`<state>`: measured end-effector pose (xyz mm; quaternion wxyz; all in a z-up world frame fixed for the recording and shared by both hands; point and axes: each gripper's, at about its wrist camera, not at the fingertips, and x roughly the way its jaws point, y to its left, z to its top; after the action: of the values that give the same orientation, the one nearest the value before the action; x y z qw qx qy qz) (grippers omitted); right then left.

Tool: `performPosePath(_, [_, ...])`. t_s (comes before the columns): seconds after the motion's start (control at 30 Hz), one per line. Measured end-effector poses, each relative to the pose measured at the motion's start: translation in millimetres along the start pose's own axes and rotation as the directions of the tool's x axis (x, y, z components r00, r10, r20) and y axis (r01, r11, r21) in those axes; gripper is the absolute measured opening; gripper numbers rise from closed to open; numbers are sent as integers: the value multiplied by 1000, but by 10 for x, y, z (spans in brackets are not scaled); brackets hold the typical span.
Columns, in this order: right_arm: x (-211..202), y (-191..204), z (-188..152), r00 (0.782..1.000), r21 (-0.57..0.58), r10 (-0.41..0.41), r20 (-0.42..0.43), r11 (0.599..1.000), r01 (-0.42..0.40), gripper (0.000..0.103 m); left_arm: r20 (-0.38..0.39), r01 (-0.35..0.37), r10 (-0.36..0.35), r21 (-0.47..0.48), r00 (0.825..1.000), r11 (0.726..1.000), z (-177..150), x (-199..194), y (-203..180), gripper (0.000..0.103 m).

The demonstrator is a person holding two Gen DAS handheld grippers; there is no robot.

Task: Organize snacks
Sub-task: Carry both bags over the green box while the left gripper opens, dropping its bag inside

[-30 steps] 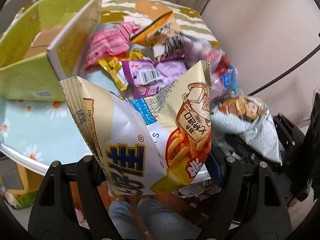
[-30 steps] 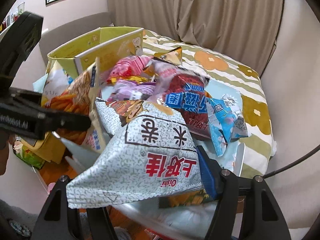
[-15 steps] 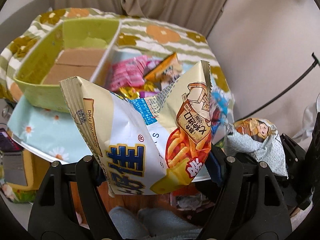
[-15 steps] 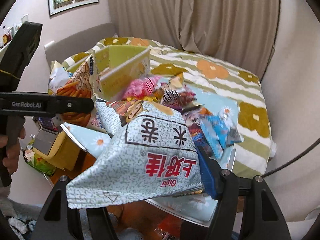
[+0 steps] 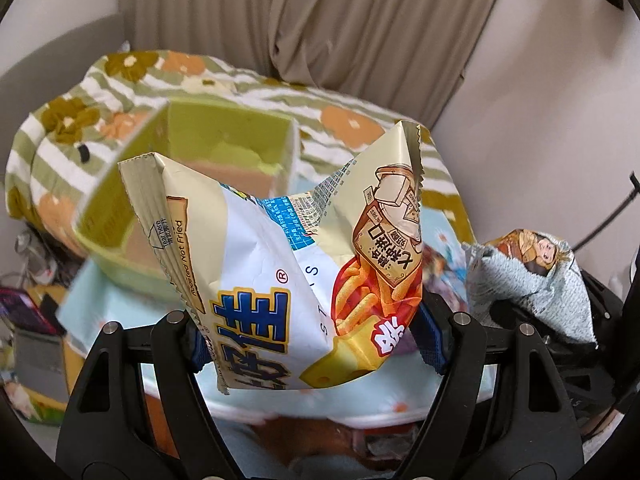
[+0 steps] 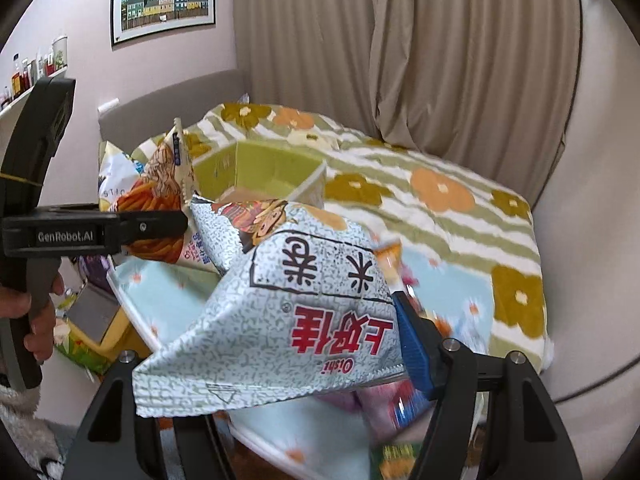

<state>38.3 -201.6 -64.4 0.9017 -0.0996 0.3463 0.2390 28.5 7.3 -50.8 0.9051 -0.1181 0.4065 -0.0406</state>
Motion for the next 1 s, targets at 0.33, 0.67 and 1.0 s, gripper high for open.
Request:
performPosePath(0.33, [905, 505, 1078, 999, 86, -32, -13, 996, 33, 63, -12, -16, 17, 29, 1000, 999, 1050, 358, 1017, 75])
performPosePath(0.67, [1863, 685, 1651, 984, 233, -90, -152, 964, 125, 63, -128, 26, -14, 89, 992, 996, 1745, 1230, 1768, 75])
performPosePath(1.0, [2428, 620, 1743, 970, 290, -102, -221, 943, 165, 63, -251, 25, 10, 133, 968, 991, 1829, 2168, 1952, 76])
